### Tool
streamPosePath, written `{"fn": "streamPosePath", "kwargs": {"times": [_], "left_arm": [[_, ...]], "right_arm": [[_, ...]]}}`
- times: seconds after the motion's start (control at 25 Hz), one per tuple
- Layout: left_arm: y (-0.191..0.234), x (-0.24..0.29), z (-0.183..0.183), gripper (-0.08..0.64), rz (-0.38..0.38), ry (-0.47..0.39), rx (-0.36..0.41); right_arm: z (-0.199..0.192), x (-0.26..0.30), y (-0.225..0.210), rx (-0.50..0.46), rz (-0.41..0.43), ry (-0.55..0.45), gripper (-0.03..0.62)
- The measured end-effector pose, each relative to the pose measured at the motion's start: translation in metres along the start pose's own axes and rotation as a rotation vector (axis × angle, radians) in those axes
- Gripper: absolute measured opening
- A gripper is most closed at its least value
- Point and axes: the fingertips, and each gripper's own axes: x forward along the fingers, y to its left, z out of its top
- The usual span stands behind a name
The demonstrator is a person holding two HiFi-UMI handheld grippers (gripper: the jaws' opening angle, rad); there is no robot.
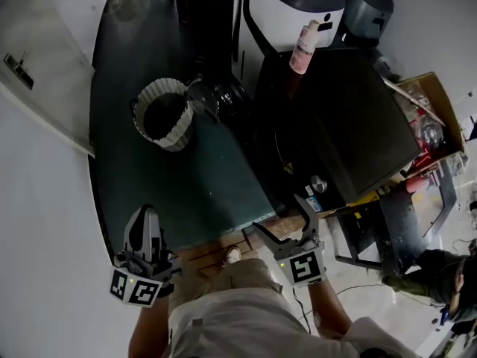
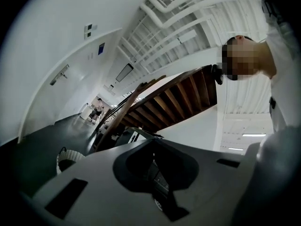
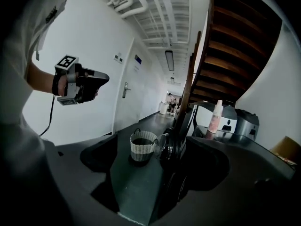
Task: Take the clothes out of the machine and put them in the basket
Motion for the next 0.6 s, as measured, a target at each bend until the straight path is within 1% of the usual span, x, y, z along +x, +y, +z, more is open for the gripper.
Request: {"fn": "streamPosePath", "kwargs": {"times": [0.16, 0.28, 0.44, 0.6], "left_arm": [[-0.001, 0.050, 0.011, 0.014, -0.069, 0.010, -0.008], [0.017, 0.086, 0.006, 0.014, -0.113, 0.036, -0.048], [0.049, 0.149, -0.020, 0.014, -0.198, 0.118, -0.113], [0.091, 0.222, -0.037, 0.014, -0.329, 0.216, -0.191]], "right_arm": [[0.017, 0.015, -0.032, 0.008, -0.064, -0.001, 0.446], [0.025, 0.036, -0.044, 0.000, -0.110, 0.008, 0.446], [0.030, 0.078, -0.055, 0.036, -0.164, 0.062, 0.446], [0.033, 0.136, -0.063, 0.091, -0.247, 0.170, 0.446]]}}
